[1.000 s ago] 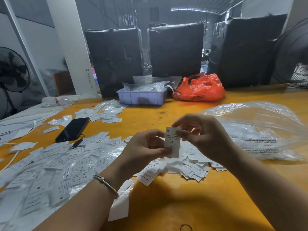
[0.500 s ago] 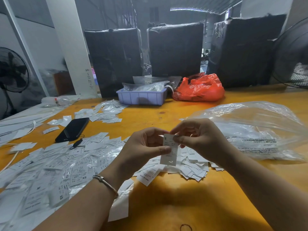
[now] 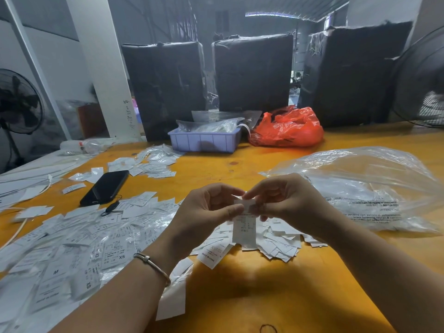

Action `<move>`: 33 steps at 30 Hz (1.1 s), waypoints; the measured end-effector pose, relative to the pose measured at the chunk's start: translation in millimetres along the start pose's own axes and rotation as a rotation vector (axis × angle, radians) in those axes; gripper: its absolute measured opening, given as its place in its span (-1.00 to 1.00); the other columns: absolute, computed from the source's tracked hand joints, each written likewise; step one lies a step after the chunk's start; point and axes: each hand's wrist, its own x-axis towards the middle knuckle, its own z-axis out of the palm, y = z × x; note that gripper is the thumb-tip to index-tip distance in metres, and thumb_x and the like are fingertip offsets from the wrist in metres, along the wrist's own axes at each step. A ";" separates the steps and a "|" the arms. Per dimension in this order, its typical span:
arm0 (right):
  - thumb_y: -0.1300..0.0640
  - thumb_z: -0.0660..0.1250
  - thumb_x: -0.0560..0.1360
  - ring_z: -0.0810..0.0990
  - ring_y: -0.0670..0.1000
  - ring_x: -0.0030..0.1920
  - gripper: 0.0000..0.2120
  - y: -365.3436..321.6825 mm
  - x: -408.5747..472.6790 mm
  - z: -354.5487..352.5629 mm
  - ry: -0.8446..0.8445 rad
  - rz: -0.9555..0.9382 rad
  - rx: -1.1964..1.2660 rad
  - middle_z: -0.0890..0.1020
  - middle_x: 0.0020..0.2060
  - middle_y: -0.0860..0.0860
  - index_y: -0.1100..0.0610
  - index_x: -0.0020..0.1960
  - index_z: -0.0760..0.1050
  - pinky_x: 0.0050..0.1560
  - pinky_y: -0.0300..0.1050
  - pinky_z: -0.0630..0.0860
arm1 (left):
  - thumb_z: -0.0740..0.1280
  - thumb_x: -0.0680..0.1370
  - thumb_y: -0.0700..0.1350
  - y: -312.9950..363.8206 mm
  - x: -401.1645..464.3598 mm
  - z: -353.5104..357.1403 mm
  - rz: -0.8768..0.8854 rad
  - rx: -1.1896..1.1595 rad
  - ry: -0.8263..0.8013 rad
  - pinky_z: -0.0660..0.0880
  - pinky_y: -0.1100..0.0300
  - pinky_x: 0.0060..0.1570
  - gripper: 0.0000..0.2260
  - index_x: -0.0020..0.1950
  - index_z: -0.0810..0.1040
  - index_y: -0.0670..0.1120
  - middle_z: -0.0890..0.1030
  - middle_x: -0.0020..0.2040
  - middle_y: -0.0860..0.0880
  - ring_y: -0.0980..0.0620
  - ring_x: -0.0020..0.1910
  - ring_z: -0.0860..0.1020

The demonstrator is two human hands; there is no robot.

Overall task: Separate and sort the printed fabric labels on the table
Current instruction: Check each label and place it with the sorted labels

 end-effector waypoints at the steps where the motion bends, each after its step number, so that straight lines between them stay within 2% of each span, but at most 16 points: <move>1: 0.41 0.44 0.37 0.64 0.10 -0.33 -0.80 -0.8 0.0 -0.2 0.032 -0.015 0.013 0.69 -0.30 0.16 0.17 -0.10 0.64 -0.23 -0.02 0.62 | 0.47 0.37 -0.09 1.1 -0.1 -0.3 -0.004 -0.001 0.002 0.59 0.27 -0.11 -0.69 0.08 0.60 -0.08 0.72 -0.06 -0.03 0.06 -0.03 0.68; 3: 0.41 0.44 0.36 0.63 0.08 -0.36 -0.79 -1.5 0.2 -0.7 0.090 -0.039 0.043 0.69 -0.31 0.15 0.16 -0.09 0.63 -0.24 0.00 0.61 | 0.51 0.32 -0.09 1.7 -0.1 -1.1 -0.025 -0.020 -0.003 0.58 0.29 -0.13 -0.62 0.11 0.58 -0.10 0.72 -0.06 -0.04 0.05 -0.04 0.68; 5: 0.39 0.45 0.36 0.62 0.02 -0.39 -0.82 -1.1 0.6 -1.8 0.119 -0.051 0.073 0.69 -0.33 0.11 0.21 -0.08 0.62 -0.32 -0.13 0.61 | 0.53 0.31 -0.15 1.5 0.3 -1.1 -0.043 -0.034 0.002 0.60 0.25 -0.13 -0.59 0.12 0.57 -0.13 0.72 -0.09 -0.09 0.00 -0.07 0.69; 7: 0.35 0.45 0.37 0.62 -0.03 -0.40 -0.88 -0.7 0.7 -3.1 0.120 -0.055 0.073 0.69 -0.33 0.08 0.25 -0.10 0.61 -0.36 -0.26 0.55 | 0.51 0.35 -0.24 0.9 0.8 -1.0 -0.038 -0.041 0.022 0.62 0.20 -0.11 -0.64 0.12 0.57 -0.16 0.71 -0.12 -0.12 -0.02 -0.10 0.69; 11: 0.28 0.47 0.39 0.58 -0.09 -0.39 -0.95 2.8 0.8 -5.9 0.119 -0.020 0.051 0.69 -0.34 0.05 0.22 -0.21 0.60 -0.37 -0.33 0.49 | 0.46 0.43 -0.25 0.4 1.4 -2.5 -0.023 -0.015 0.042 0.59 0.26 -0.14 -0.76 0.07 0.60 -0.10 0.72 -0.12 -0.07 0.02 -0.07 0.69; 14: 0.24 0.47 0.38 0.57 -0.09 -0.39 -0.92 6.2 1.6 -7.2 0.133 0.019 0.072 0.68 -0.37 0.04 0.18 -0.25 0.59 -0.38 -0.30 0.46 | 0.46 0.42 -0.17 0.5 1.2 -1.9 -0.020 0.006 0.033 0.61 0.24 -0.12 -0.77 0.06 0.61 -0.08 0.72 -0.11 -0.05 0.05 -0.07 0.69; 19: 0.26 0.46 0.37 0.58 -0.01 -0.39 -0.92 8.5 2.4 -5.5 0.132 0.033 0.118 0.66 -0.39 0.08 0.24 -0.21 0.58 -0.37 -0.23 0.47 | 0.46 0.36 -0.10 0.7 1.0 -0.8 0.001 -0.001 0.023 0.62 0.21 -0.07 -0.75 0.02 0.63 -0.11 0.72 -0.10 -0.09 0.01 -0.08 0.69; 22: 0.33 0.42 0.42 0.62 0.03 -0.39 -0.97 9.5 1.5 2.3 0.102 0.034 0.125 0.67 -0.35 0.15 0.27 -0.14 0.59 -0.39 -0.21 0.48 | 0.46 0.39 -0.14 1.4 0.8 -1.4 -0.008 0.007 0.010 0.59 0.27 -0.12 -0.78 0.01 0.63 -0.11 0.72 -0.08 -0.07 0.04 -0.07 0.68; 25: 0.32 0.37 0.48 0.65 0.06 -0.37 -0.93 11.8 1.7 5.5 0.103 0.066 0.110 0.69 -0.32 0.15 0.25 -0.05 0.58 -0.40 -0.20 0.50 | 0.43 0.48 -0.28 0.4 2.2 -3.5 -0.026 0.069 0.065 0.54 0.35 -0.19 -0.87 -0.02 0.65 -0.09 0.72 -0.12 -0.02 0.15 -0.13 0.66; 27: 0.25 0.37 0.50 0.66 0.04 -0.37 -0.96 16.0 2.8 1.2 0.159 0.074 -0.040 0.70 -0.33 0.08 0.20 -0.06 0.59 -0.37 -0.18 0.53 | 0.39 0.50 -0.33 -0.7 3.9 -9.9 -0.047 0.129 0.140 0.50 0.41 -0.25 -0.85 -0.06 0.66 -0.10 0.72 -0.18 0.04 0.23 -0.20 0.63; 30: 0.17 0.39 0.49 0.64 0.01 -0.31 -0.94 31.7 5.4 -10.0 0.301 0.129 -0.445 0.67 -0.34 -0.02 0.13 -0.15 0.61 -0.20 0.02 0.60 | 0.33 0.49 -0.32 -1.6 5.9 -21.5 -0.129 0.274 0.232 0.48 0.35 -0.31 -0.80 -0.18 0.65 -0.05 0.67 -0.28 0.08 0.21 -0.27 0.58; 33: 0.14 0.37 0.47 0.60 0.00 -0.20 -0.91 42.7 5.5 -18.5 0.371 0.262 -0.630 0.65 -0.26 -0.03 0.06 -0.20 0.60 -0.17 -0.05 0.54 | 0.29 0.47 -0.25 -7.7 9.1 -30.7 -0.228 0.565 0.342 0.43 0.21 -0.31 -0.80 -0.27 0.63 -0.03 0.62 -0.31 0.07 0.10 -0.25 0.54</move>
